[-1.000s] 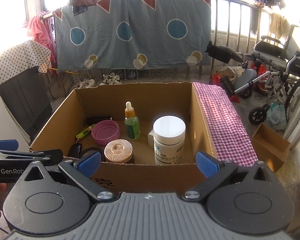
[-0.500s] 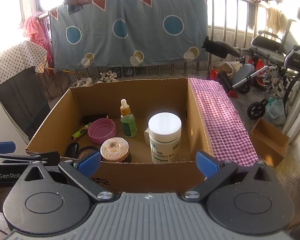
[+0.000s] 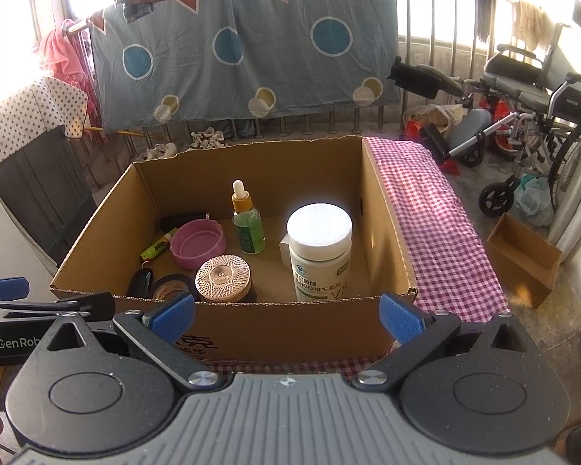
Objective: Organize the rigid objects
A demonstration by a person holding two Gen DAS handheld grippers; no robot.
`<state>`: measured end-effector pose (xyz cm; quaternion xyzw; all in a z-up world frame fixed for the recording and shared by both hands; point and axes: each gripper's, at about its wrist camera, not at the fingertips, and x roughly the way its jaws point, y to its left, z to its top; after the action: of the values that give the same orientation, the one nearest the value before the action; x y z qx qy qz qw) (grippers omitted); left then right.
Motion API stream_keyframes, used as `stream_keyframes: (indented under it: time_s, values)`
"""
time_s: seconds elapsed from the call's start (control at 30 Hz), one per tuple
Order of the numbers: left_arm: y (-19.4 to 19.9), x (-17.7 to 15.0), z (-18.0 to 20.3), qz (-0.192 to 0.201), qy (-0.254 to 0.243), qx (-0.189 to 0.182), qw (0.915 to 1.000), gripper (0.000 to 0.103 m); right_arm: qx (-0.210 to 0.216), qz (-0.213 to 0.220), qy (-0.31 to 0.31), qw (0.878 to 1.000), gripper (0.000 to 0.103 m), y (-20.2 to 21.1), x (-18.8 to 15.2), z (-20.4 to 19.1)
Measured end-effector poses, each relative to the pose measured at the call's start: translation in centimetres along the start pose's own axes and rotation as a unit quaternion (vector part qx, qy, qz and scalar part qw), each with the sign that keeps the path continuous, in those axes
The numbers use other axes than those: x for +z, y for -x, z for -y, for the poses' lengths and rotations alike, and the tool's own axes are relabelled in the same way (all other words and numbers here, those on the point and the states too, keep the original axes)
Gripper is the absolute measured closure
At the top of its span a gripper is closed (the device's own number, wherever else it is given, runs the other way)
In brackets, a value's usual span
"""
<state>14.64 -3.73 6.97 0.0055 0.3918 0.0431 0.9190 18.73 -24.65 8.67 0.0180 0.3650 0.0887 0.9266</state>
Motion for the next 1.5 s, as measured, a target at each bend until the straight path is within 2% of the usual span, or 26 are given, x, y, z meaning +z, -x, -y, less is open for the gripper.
stream_keyframes:
  time_s: [1.5]
  values:
    - [-0.05, -0.22, 0.34, -0.003, -0.004, -0.003, 1.0000, 0.000, -0.004, 0.000, -0.001, 1.000, 0.000, 0.28, -0.32, 0.31]
